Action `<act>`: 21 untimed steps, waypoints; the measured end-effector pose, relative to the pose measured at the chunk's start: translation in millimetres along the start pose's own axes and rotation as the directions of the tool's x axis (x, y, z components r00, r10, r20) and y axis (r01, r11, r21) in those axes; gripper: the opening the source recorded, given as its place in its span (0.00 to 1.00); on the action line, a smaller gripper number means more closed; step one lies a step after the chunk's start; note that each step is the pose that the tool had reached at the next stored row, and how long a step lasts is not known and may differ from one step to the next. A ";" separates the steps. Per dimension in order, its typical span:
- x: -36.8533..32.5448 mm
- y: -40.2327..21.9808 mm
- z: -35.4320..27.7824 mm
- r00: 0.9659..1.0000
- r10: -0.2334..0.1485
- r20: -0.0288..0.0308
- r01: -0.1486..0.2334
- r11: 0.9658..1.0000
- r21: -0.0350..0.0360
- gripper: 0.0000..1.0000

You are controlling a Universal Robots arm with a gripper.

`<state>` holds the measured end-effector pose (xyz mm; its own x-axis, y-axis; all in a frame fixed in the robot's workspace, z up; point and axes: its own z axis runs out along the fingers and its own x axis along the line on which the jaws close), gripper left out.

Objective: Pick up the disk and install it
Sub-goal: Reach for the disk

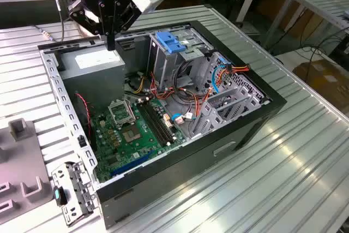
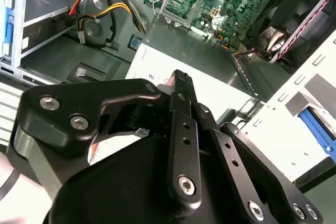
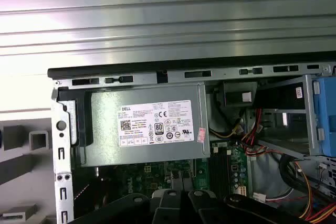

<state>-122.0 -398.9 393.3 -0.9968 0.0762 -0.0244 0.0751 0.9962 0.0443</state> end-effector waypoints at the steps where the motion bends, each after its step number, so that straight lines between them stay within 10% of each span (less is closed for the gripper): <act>1: 0.0 0.0 0.0 1.000 0.000 0.000 0.000 1.000 0.000 0.11; 21: 11.4 -0.9 -0.3 1.000 0.000 0.000 0.000 1.000 -0.001 0.11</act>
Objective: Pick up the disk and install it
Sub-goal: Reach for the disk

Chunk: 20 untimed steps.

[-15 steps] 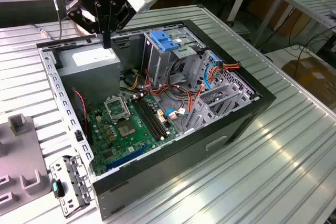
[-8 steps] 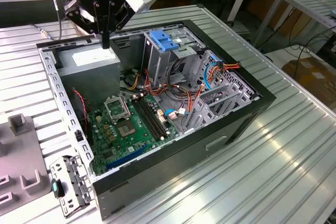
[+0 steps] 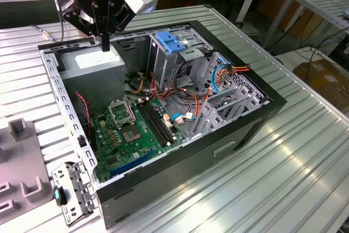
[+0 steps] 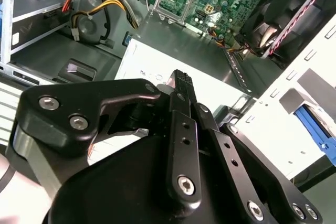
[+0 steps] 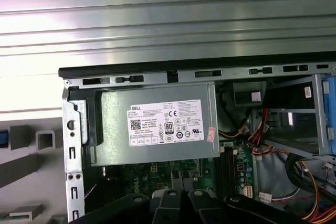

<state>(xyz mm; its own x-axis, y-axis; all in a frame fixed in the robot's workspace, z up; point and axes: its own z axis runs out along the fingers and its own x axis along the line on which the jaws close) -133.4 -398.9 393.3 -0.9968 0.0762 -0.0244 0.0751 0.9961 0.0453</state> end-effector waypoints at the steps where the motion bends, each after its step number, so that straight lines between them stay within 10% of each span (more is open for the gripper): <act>1: 0.9 -0.1 0.0 1.000 0.000 0.000 0.000 1.000 0.000 0.11; 20: 24.4 -1.8 -0.7 1.000 0.000 0.000 0.000 1.000 0.000 0.11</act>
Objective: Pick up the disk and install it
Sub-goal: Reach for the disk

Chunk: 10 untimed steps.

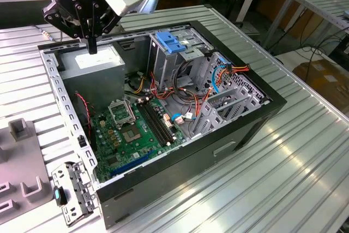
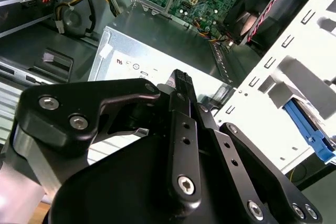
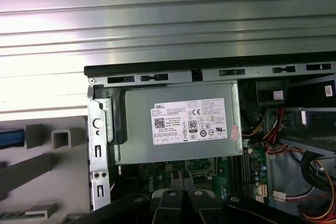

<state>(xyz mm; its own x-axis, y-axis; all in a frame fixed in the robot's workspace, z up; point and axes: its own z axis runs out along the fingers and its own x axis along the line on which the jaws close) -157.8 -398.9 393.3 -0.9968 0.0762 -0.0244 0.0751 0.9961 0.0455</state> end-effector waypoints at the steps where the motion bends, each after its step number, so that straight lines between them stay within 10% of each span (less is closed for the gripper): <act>1: 0.6 -0.1 0.0 1.000 0.000 0.000 0.000 1.000 0.000 0.11; 10: 9.8 -0.7 -0.2 1.000 0.000 0.000 0.000 1.000 0.000 0.11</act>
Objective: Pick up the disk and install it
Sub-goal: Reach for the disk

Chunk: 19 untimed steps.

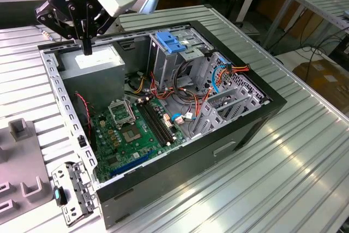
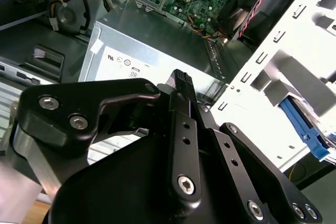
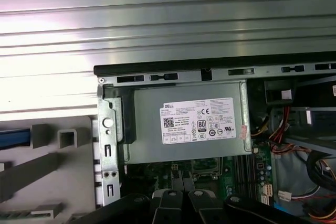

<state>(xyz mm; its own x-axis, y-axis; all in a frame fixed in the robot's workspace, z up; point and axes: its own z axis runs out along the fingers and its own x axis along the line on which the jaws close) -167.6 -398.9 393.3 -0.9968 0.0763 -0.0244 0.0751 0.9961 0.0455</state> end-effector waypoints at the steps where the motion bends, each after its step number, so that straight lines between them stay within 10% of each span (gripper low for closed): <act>1: 0.8 -0.1 -0.1 1.000 0.000 0.000 0.000 1.000 0.000 0.11; 19: 27.6 -2.1 -0.7 1.000 0.000 -0.001 0.000 1.000 0.000 0.11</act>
<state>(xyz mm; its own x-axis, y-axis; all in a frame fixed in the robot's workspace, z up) -195.3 -398.9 393.2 -0.9968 0.0763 -0.0233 0.0751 0.9961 0.0455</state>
